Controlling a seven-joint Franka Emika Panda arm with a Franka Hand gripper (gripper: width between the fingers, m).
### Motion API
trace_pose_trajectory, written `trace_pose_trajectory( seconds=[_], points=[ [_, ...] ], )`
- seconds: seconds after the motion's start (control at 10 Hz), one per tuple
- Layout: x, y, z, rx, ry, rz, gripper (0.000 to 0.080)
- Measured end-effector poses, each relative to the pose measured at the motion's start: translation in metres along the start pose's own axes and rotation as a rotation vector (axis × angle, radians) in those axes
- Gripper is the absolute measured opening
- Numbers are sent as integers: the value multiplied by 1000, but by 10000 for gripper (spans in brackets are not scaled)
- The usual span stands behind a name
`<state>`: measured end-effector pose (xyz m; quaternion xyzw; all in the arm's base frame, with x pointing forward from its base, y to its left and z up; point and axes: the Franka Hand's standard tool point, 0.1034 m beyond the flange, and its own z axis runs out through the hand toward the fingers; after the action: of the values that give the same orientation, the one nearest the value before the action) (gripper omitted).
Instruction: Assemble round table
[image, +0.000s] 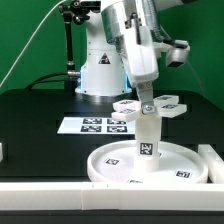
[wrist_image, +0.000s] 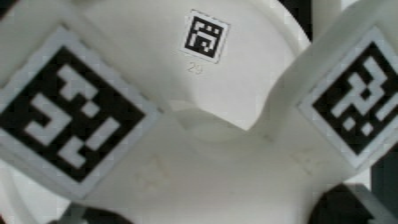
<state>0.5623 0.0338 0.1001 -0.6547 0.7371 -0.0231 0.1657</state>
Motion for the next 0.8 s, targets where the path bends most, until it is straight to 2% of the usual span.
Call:
trace_pose_trajectory(
  seconds=[0.2, 0.6, 0.8],
  points=[
    [1, 0, 0, 6, -4, 82, 458],
    [4, 0, -3, 49, -33, 490, 458],
    [3, 0, -3, 49, -33, 476, 468]
  ],
)
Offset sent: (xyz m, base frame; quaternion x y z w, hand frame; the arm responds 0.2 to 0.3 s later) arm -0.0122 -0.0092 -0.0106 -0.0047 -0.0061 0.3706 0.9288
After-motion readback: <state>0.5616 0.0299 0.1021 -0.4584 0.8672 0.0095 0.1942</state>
